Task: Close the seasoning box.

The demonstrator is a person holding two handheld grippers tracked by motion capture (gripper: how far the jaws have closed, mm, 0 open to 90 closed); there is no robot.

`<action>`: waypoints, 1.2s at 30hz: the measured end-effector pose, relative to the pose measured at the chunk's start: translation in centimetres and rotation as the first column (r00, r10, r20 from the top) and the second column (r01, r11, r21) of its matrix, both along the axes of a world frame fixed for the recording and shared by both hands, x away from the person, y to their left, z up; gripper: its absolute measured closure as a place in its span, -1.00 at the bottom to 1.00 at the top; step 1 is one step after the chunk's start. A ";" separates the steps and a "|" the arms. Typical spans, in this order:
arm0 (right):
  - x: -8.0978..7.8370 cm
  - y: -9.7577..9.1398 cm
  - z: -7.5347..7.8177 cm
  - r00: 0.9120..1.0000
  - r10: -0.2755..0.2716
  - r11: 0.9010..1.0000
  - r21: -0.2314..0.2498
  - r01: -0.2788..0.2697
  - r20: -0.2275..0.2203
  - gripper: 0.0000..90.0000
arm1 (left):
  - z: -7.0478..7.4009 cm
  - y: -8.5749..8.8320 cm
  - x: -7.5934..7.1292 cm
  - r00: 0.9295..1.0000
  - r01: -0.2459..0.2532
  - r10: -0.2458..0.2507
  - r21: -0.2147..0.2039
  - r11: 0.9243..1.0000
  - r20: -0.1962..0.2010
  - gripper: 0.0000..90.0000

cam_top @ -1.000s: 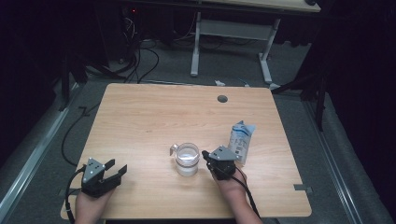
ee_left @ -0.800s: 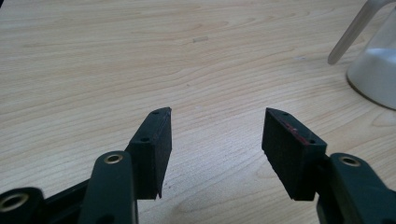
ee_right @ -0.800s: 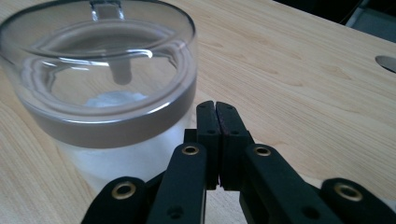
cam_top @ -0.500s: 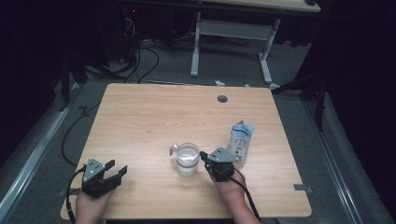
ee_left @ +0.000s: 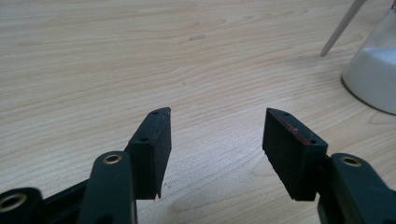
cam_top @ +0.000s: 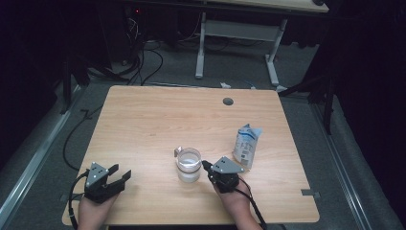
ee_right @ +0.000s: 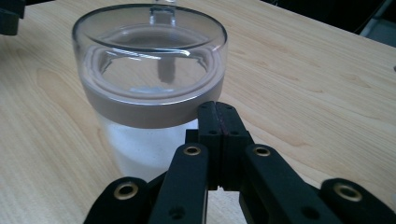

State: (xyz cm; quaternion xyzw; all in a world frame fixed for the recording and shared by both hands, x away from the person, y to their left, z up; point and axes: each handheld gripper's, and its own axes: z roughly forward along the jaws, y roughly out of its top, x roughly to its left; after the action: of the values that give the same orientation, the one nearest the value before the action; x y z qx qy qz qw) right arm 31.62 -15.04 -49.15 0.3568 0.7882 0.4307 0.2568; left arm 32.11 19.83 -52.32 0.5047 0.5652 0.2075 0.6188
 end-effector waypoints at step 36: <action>-2.0 3.0 -0.1 0.995 0.097 0.995 -0.001 -0.097 0.025 0.98 | 0.2 -0.1 -0.2 1.000 0.009 -0.008 -0.018 1.000 0.009 -0.06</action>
State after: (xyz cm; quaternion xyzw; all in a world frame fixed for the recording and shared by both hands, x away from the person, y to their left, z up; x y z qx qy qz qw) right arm 29.60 -12.01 -49.28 0.3127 0.8012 0.4473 0.2454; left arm 31.87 19.70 -52.16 0.5006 0.5620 0.2021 0.6267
